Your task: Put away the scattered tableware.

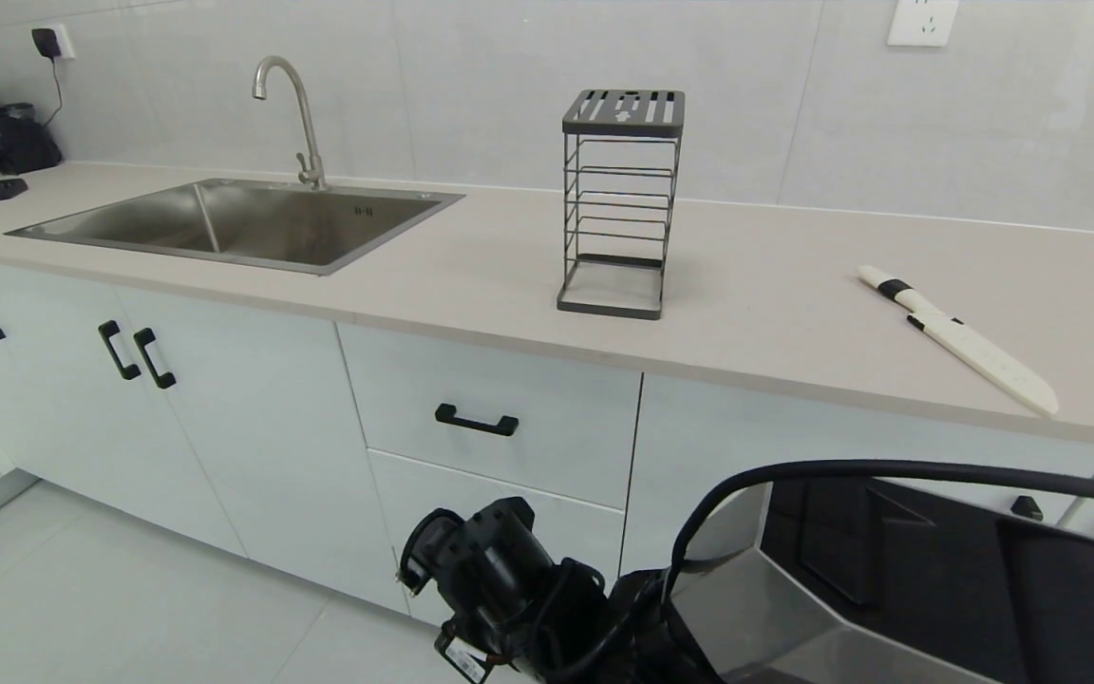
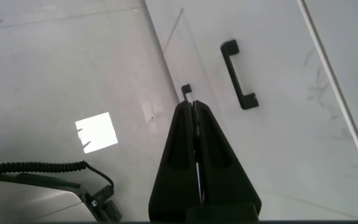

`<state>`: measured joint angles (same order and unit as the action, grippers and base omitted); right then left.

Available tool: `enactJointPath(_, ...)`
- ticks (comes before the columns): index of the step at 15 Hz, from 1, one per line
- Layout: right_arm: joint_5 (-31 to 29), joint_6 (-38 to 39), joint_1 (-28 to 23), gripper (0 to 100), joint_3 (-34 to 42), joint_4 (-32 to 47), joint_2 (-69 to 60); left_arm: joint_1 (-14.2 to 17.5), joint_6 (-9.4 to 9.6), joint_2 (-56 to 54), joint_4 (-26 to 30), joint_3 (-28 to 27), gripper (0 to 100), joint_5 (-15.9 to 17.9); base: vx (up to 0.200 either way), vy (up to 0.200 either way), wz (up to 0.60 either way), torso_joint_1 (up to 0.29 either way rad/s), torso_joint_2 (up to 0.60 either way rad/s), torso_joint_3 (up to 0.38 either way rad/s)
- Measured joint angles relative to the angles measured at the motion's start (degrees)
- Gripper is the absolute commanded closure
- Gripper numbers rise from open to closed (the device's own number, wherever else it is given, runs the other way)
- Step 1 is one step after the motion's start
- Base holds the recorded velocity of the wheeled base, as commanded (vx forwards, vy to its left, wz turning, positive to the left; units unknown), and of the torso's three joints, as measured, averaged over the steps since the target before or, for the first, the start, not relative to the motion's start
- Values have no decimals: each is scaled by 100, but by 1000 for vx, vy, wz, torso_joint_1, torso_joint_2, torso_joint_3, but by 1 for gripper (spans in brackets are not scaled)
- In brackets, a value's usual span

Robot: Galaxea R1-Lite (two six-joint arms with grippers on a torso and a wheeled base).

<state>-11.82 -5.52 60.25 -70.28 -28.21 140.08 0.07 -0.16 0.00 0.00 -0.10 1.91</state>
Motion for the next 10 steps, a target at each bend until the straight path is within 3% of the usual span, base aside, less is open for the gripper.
enactJointPath(6,48,-5,-160,100,199,-335,-20,0,0,0,0,0,0,0,0,0,0,0,0,0)
enactJointPath(10,127,51,-154,100,722,-1356,-583,0,0,0,0,0,0,0,0,0,0,0,0,0)
